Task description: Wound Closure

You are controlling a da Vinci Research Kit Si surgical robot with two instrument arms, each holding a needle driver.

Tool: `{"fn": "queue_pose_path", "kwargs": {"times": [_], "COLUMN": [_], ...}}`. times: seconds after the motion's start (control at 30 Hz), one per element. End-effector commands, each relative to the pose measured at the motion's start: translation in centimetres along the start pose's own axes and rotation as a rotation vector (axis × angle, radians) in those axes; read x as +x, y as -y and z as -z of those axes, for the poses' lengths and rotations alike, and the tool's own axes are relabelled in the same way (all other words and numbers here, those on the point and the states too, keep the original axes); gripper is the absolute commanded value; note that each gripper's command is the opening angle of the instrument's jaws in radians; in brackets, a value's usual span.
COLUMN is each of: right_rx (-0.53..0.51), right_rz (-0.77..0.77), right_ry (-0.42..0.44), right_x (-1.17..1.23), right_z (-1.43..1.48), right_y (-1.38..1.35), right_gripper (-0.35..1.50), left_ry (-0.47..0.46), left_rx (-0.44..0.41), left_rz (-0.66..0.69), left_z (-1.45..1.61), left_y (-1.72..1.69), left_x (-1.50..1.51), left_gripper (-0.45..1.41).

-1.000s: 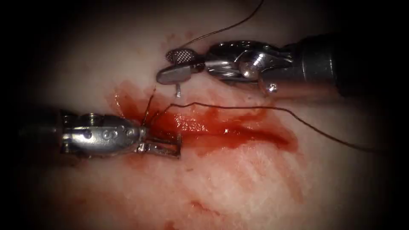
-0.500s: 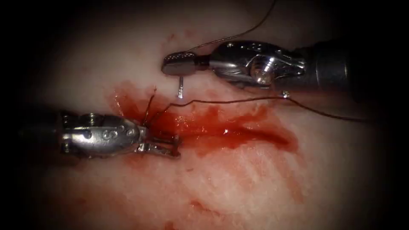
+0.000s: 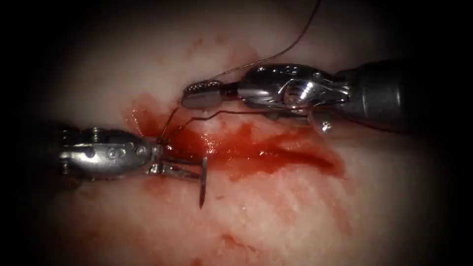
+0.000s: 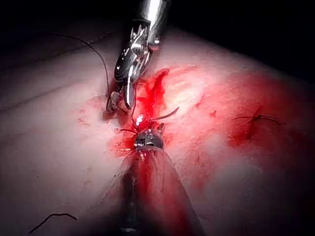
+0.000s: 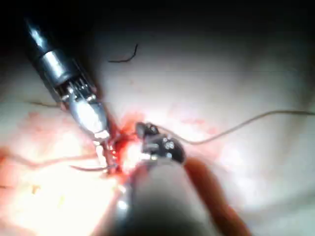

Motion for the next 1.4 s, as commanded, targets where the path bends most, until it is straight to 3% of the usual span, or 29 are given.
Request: {"fn": "queue_pose_path", "kwargs": {"times": [0.03, 0.27, 0.5, 0.73, 0.8, 0.97, 1.07, 1.4], "right_rx": [-0.027, -0.064, -0.059, -0.054, -0.053, -0.043, -0.036, 0.005], "right_rz": [0.004, -0.009, -0.004, -0.015, -0.015, -0.021, -0.031, -0.041], "right_ry": [-0.016, -0.033, -0.066, -0.08, -0.08, -0.077, -0.073, -0.048], "right_x": [0.0, -0.06, -0.16, -0.18, -0.19, -0.21, -0.25, -0.45], "right_z": [0.09, 0.51, 0.41, 0.38, 0.39, 0.49, 0.57, 0.72], "right_y": [-0.13, -0.24, -0.26, -0.26, -0.26, -0.24, -0.21, 0.06], "right_gripper": [1.04, 1.08, 1.08, 1.06, 1.06, 1.01, 1.01, 0.99], "left_ry": [-0.021, -0.086, -0.114, -0.106, -0.101, -0.088, -0.112, -0.221], "left_rx": [-0.006, 0.011, 0.021, 0.034, 0.037, 0.05, 0.042, -0.129], "left_rz": [-0.05, -0.208, -0.281, -0.292, -0.269, -0.164, -0.101, 0.106], "left_z": [-0.05, -0.03, -0.17, -0.36, -0.42, -0.38, -0.34, -0.22], "left_y": [-0.01, -0.15, -0.21, -0.14, -0.1, -0.1, -0.2, -0.71], "left_x": [0.06, 0.24, 0.29, 0.15, 0.07, 0.02, 0.13, 0.72], "left_gripper": [0.31, 0.47, 0.52, 0.52, 0.39, -0.45, -0.45, -0.45]}}
